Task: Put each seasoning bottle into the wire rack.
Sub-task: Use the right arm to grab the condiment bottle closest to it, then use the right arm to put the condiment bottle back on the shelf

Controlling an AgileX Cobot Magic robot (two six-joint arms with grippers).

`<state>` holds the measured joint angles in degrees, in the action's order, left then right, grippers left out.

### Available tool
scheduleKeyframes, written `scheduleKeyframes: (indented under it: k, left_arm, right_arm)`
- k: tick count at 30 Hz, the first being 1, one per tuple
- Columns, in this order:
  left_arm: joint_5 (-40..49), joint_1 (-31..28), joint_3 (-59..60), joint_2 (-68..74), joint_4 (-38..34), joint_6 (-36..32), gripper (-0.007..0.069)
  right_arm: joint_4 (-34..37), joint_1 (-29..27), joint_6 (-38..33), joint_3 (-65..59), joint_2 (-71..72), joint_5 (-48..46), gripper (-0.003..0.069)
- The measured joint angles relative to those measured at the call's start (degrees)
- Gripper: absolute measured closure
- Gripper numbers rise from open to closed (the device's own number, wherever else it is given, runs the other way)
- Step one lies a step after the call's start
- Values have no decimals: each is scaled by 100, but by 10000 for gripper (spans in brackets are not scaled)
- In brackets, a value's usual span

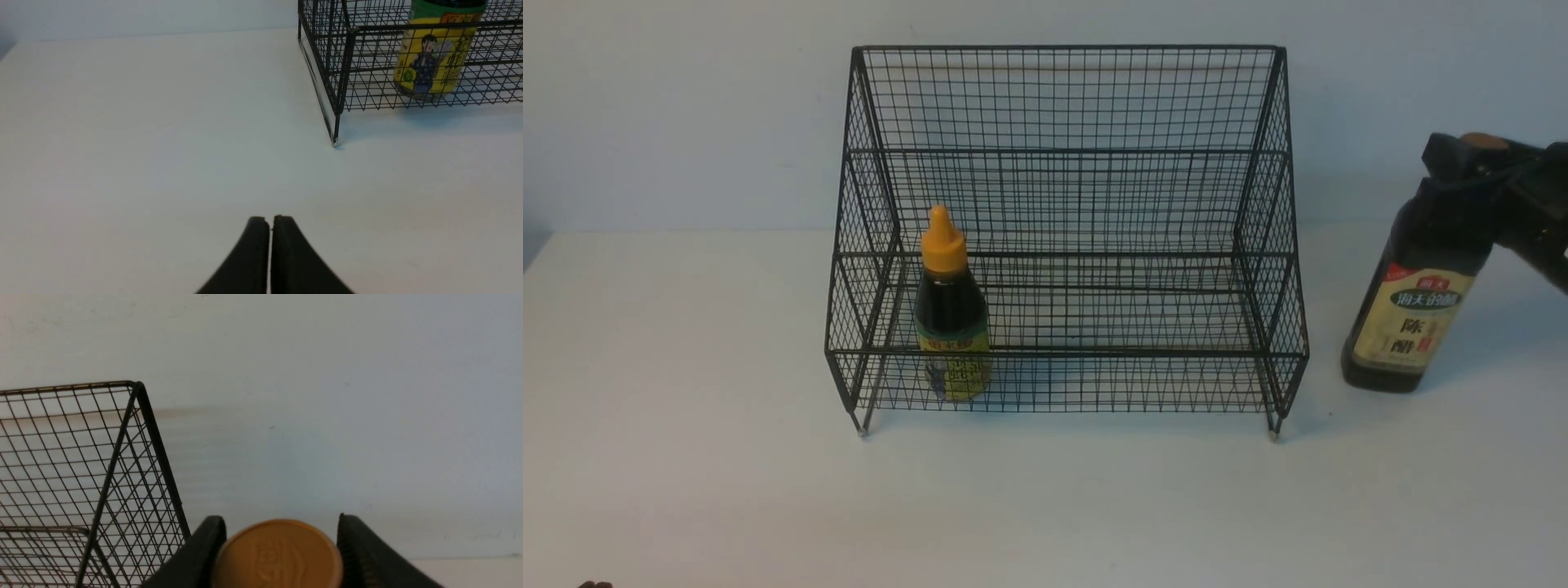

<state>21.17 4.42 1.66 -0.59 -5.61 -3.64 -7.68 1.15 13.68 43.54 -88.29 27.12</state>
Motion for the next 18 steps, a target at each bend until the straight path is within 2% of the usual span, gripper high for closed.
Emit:
scheduleKeyframes:
  k: [5, 10, 18]
  left_arm:
    - [0, 0, 0, 0, 0, 0, 629]
    - [0, 0, 0, 0, 0, 0, 629]
    - [0, 0, 0, 0, 0, 0, 629]
  right_arm:
    - [-186, 0, 24, 77, 124, -313, 338]
    - [-491, 115, 41, 378, 720, -1434, 338]
    - [-511, 622, 34, 1349, 1468, -2369, 338]
